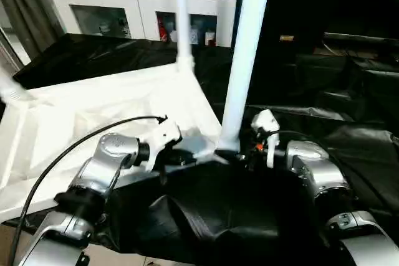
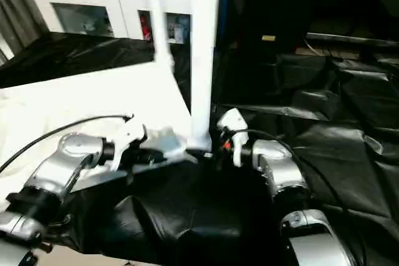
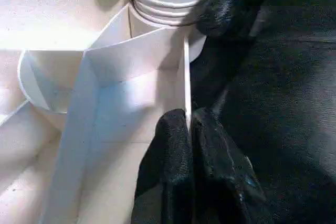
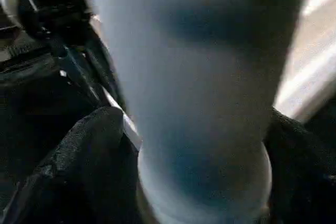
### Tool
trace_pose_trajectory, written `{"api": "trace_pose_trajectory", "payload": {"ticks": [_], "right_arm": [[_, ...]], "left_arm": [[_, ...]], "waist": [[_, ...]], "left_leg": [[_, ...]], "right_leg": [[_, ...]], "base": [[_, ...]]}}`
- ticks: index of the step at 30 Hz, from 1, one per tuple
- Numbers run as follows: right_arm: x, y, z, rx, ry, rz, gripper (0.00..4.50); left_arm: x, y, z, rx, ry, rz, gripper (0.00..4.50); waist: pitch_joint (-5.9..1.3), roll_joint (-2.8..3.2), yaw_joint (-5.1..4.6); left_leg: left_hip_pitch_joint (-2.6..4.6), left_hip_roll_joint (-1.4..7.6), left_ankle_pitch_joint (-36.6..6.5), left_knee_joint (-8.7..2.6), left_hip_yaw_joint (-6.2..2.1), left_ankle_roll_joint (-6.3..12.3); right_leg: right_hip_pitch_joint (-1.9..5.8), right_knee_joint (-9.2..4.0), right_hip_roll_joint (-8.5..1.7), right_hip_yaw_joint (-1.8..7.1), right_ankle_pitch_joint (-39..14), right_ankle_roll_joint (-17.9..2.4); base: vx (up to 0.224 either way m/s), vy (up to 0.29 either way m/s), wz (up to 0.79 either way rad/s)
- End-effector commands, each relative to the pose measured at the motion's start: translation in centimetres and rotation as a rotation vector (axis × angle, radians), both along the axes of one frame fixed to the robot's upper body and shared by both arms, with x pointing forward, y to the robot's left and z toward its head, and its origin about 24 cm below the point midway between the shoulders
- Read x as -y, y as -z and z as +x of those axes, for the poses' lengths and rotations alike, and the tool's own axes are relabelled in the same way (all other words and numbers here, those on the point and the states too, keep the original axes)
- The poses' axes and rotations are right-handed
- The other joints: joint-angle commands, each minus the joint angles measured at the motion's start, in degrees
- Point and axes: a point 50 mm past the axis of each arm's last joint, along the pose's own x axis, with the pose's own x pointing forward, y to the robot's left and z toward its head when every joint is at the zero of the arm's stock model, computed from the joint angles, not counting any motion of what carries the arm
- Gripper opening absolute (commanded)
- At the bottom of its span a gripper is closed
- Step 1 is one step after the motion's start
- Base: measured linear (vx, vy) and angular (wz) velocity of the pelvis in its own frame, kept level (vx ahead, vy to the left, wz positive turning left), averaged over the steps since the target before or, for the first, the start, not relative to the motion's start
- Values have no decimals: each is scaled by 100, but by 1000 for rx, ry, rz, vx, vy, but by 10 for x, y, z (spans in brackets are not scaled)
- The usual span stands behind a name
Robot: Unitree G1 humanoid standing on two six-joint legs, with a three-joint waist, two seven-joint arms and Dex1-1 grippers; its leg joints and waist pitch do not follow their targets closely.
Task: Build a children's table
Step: Rotate leg to tighten
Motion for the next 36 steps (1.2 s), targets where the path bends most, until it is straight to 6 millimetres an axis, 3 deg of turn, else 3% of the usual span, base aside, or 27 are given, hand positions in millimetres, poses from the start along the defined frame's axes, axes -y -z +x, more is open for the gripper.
{"api": "trace_pose_trajectory", "payload": {"ticks": [1, 3, 4, 8, 15, 17, 18, 19, 20, 21, 27, 33, 34, 36], "right_arm": [[-4, 0, -3, 5, -38, -10, 370], [-5, 0, -3, 2, -47, -7, 349], [-5, 0, -3, 2, -47, -7, 349], [-10, 2, -6, -15, -80, -9, 312], [-11, 7, -7, -43, -40, 4, 277], [-15, 15, -2, -59, 101, -6, 273], [-15, 17, -1, -62, 136, -10, 273], [-18, 21, 2, -60, 223, -22, 273], [-20, 24, 4, -58, 276, -29, 272], [-20, 25, 5, -59, 313, -30, 272], [-45, 35, 13, -106, 626, -38, 272], [-67, 24, 15, -84, 558, 29, 272], [-68, 23, 15, -91, 546, 46, 328], [-65, 19, 15, -87, 485, 66, 344]], "left_arm": [[5, 0, -5, -19, 44, -26, 0], [3, -1, -5, -21, 44, -25, 0], [3, -1, -5, -21, 44, -25, 0], [-1, -1, -6, -19, 28, -19, 0], [1, 0, -4, -6, -16, -22, 0], [5, 3, 9, 47, -133, 15, 0], [6, 3, 12, 60, -163, 25, 0], [9, 4, 17, 73, -207, 34, 0], [11, 5, 19, 79, -231, 38, 0], [13, 5, 21, 83, -242, 35, 0], [50, 1, 36, 115, -343, -3, 0], [67, -1, 36, 117, -306, -29, 0], [67, -1, 36, 118, -299, -32, 0], [63, -2, 34, 115, -262, -37, 0]], "waist": [[-320, -33, -12], [-325, -90, 7], [-326, -76, 9], [-324, -133, 9], [-319, -97, 10], [-312, -79, 12], [-297, -66, 3], [-272, -52, -4], [-277, -71, 1], [-276, -44, -9], [-288, 15, -66], [-310, -22, -65], [-307, -25, -73], [-310, -28, -69]], "left_leg": [[0, 34, -1159, -307, 61, 337], [-7, 35, -1064, -310, 59, 336], [-3, 37, -1050, -310, 59, 335], [-17, 25, -929, -299, 68, 374], [-21, 20, -934, -298, 65, 350], [-15, 18, -999, -305, 60, 316], [-9, 17, -1037, -315, 61, 289], [32, 8, -1252, -330, 58, 188], [56, -1, -1368, -339, 48, 109], [39, 0, -1397, -352, 36, 68], [66, -27, -1601, -355, 26, -47], [22, -36, -1476, -345, 30, 135], [4, -33, -1461, -349, 29, 167], [0, -29, -1464, -352, 24, 209]], "right_leg": [[307, -428, -357, 233, -1064, -1220], [320, -399, -364, 235, -1010, -1204], [313, -402, -364, 236, -999, -1200], [321, -389, -361, 235, -881, -1192], [320, -400, -362, 236, -946, -1150], [315, -413, -363, 234, -1051, -1129], [299, -432, -358, 238, -1139, -1102], [273, -488, -375, 243, -1552, -1022], [277, -511, -388, 243, -1852, -942], [281, -520, -390, 245, -1976, -881], [252, -550, -365, 246, -2001, -809], [283, -531, -376, 234, -1732, -854], [291, -527, -375, 231, -1696, -857], [297, -525, -383, 226, -1703, -862]], "base": [[0, 0, 0], [0, 0, 0], [0, 0, 0], [0, 0, 0], [0, 0, 0], [0, 0, 0], [0, 0, 0], [0, 0, 0], [0, 0, 0], [0, 0, 0], [0, 0, 0], [0, 0, 0], [0, 0, 0], [0, 0, 0]]}}
